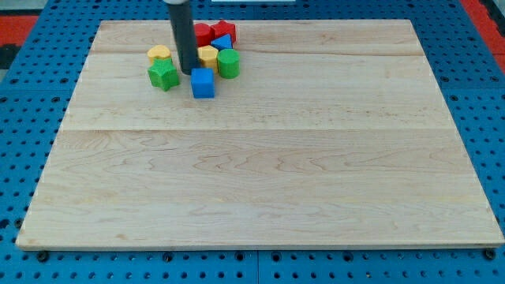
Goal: Move the green star below the yellow heart
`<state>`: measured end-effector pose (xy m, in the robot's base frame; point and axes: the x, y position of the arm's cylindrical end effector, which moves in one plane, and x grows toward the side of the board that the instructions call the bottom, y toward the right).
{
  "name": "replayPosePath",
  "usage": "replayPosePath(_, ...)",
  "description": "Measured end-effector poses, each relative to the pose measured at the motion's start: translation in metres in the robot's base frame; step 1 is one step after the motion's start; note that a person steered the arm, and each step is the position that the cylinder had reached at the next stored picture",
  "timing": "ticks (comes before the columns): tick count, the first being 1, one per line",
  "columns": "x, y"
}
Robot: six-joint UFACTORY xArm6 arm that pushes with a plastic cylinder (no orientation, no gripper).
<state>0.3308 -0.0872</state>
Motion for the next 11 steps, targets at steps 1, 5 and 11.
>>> replayPosePath(1, 0.045, 0.012)
replayPosePath(5, -0.024, -0.149)
replayPosePath(11, 0.080, -0.074)
